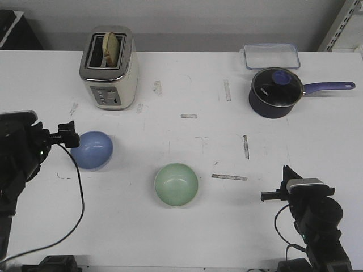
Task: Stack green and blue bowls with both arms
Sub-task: 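Reach the left gripper to the light blue bowl and grip its rim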
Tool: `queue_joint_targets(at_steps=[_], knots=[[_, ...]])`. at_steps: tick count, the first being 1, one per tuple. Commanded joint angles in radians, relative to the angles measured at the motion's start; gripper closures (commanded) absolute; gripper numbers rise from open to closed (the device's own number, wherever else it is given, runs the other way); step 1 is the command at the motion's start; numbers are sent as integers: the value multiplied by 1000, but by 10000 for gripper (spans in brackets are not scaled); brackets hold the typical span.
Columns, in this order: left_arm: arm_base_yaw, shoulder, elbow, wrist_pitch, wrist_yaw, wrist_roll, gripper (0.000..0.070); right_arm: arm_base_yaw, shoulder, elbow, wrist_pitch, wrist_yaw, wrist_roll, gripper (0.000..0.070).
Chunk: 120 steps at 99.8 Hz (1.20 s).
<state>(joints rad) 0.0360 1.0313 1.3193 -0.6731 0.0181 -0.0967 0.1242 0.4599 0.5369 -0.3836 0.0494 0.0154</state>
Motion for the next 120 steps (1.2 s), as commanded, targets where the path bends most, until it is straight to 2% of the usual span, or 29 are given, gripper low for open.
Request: queue_joint_targets(at_steps=[1, 27, 57, 62, 80, 95, 120], knots=[[28, 71, 13, -34, 11, -28, 128, 2, 6, 5, 10, -1, 11, 700], [123, 359, 13, -154, 115, -29, 130, 2, 6, 5, 9, -1, 11, 700], [127, 571, 13, -174, 121, -28, 153, 2, 6, 5, 9, -1, 11, 700], [127, 589, 13, -173, 121, -28, 210, 2, 6, 5, 9, -1, 11, 700], [127, 616, 13, -174, 120, -28, 497, 2, 6, 5, 9, -1, 11, 700], [127, 618, 13, -171, 119, -28, 700, 2, 6, 5, 9, -1, 11, 700], [127, 618, 13, -174, 119, -28, 700, 2, 6, 5, 10, -1, 11, 700]])
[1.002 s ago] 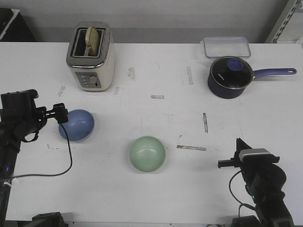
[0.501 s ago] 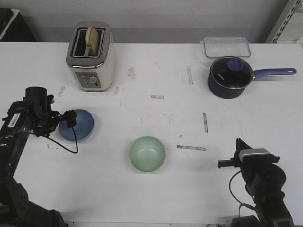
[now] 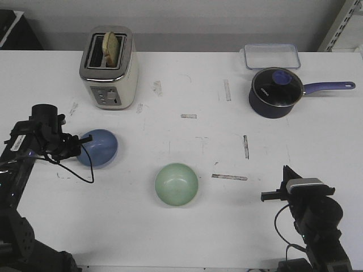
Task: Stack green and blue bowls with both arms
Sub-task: 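Reach the left gripper to the light blue bowl and grip its rim, then lift the blue bowl, flip it, and lower it over the green bowl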
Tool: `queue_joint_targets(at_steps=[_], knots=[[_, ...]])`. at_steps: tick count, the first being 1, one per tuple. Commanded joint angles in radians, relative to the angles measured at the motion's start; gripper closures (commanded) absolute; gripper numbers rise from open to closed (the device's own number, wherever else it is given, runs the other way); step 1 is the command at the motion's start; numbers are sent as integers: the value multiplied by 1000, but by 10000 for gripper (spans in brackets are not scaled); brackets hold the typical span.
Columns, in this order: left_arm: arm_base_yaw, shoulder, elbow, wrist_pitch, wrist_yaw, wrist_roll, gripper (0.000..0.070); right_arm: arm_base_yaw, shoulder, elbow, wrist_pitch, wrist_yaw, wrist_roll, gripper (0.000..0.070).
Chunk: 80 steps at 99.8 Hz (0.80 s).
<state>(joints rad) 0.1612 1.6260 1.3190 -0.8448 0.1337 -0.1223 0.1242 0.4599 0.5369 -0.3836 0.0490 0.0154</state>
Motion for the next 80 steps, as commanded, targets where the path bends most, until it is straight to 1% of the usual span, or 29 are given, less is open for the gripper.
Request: queue_joint_targets(at_steps=[1, 29, 39, 49, 55, 63, 72, 80], knots=[[2, 23, 13, -3, 3, -3, 700, 2, 6, 5, 10, -1, 11, 700], [-1, -6, 46, -21, 12, -3, 700, 2, 6, 5, 10, 0, 11, 700], [-7, -41, 90, -33, 48, -6, 700, 2, 6, 5, 10, 0, 11, 700], [-26, -82, 137, -61, 97, -32, 700, 2, 6, 5, 10, -1, 11, 700], [-52, -115, 162, -79, 138, -53, 700, 2, 6, 5, 10, -1, 11, 700], [-100, -166, 167, -75, 169, -74, 700, 2, 6, 5, 10, -1, 11, 700], [-175, -212, 167, -67, 172, -81, 700, 2, 6, 5, 10, -1, 11, 700], [-265, -241, 167, -66, 172, -81, 700, 2, 6, 5, 10, -1, 11, 700]])
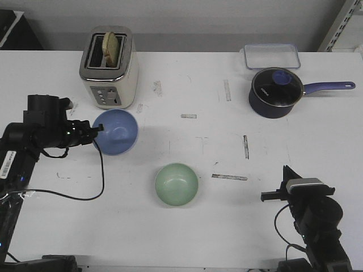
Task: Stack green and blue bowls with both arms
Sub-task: 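Lift the blue bowl, flip it, and lower it over the green bowl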
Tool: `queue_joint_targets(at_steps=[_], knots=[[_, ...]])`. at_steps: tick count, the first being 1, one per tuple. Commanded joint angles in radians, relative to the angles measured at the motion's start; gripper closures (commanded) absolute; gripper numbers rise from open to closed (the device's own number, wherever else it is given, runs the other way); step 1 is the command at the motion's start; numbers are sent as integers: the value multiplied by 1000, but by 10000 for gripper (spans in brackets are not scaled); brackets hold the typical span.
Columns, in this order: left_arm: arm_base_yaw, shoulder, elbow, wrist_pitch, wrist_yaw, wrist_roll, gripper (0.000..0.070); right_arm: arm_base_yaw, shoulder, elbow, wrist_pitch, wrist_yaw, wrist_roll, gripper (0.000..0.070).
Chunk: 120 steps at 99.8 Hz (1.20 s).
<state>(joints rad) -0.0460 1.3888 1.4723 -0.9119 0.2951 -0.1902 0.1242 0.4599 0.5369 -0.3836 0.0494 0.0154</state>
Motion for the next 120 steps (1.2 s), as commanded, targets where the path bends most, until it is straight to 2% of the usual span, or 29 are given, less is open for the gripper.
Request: queue_joint_targets(at_steps=[1, 29, 50, 60, 76, 120], knots=[[-69, -6, 14, 0, 11, -13, 700, 2, 6, 5, 10, -1, 11, 700], [-376, 15, 14, -3, 10, -13, 700, 2, 6, 5, 9, -1, 11, 700], [-506, 75, 14, -3, 9, 31, 700, 2, 6, 5, 9, -1, 11, 700], [-534, 110, 14, -5, 8, 47, 700, 2, 6, 5, 9, -1, 11, 700], [-549, 169, 14, -8, -41, 47, 700, 2, 6, 5, 9, -1, 11, 700], [-550, 239, 13, -11, -42, 78, 700, 2, 6, 5, 9, -1, 11, 700]])
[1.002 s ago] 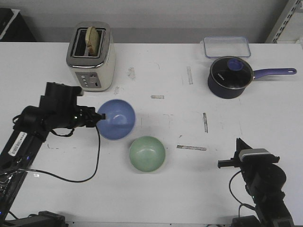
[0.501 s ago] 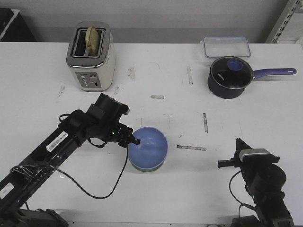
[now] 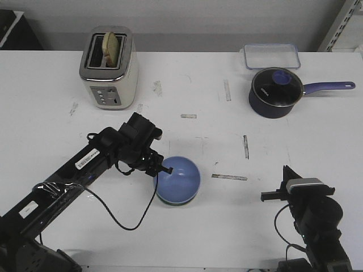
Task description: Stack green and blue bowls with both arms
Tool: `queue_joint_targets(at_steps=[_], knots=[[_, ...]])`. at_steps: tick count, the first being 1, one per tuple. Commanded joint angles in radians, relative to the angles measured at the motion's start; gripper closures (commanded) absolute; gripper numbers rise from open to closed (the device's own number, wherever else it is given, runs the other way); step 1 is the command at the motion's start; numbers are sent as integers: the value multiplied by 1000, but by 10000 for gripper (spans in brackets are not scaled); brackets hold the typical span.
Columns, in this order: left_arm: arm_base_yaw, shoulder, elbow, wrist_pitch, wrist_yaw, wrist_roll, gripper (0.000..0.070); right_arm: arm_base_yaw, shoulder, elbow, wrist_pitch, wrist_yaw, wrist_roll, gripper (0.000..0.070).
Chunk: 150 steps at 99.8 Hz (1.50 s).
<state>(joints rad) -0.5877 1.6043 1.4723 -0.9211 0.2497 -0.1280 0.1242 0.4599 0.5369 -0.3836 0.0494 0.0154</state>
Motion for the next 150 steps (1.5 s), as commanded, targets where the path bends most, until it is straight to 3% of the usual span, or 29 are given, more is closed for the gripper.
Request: queue_joint_targets(at_steps=[1, 18, 24, 48, 58, 97, 118, 139, 150], knots=[[-8, 24, 13, -3, 3, 16, 700, 2, 6, 5, 9, -1, 11, 700], [-10, 26, 13, -21, 3, 15, 694, 2, 6, 5, 9, -1, 11, 700], [-10, 26, 13, -22, 5, 14, 650, 2, 6, 5, 10, -1, 11, 700], [-10, 26, 13, -19, 6, 11, 132, 2, 6, 5, 9, -1, 11, 700], [-10, 26, 13, -16, 6, 10, 30, 2, 6, 5, 10, -1, 11, 700], [18, 8, 114, -29, 3, 4, 65, 2, 6, 5, 10, -1, 11, 700], [81, -36, 201, -20, -77, 14, 422, 2, 6, 5, 10, -1, 11, 700], [179, -87, 210, -28, -154, 16, 700, 2, 6, 5, 10, -1, 11, 700], [239, -103, 210, -56, -157, 32, 700, 2, 6, 5, 10, -1, 11, 700]])
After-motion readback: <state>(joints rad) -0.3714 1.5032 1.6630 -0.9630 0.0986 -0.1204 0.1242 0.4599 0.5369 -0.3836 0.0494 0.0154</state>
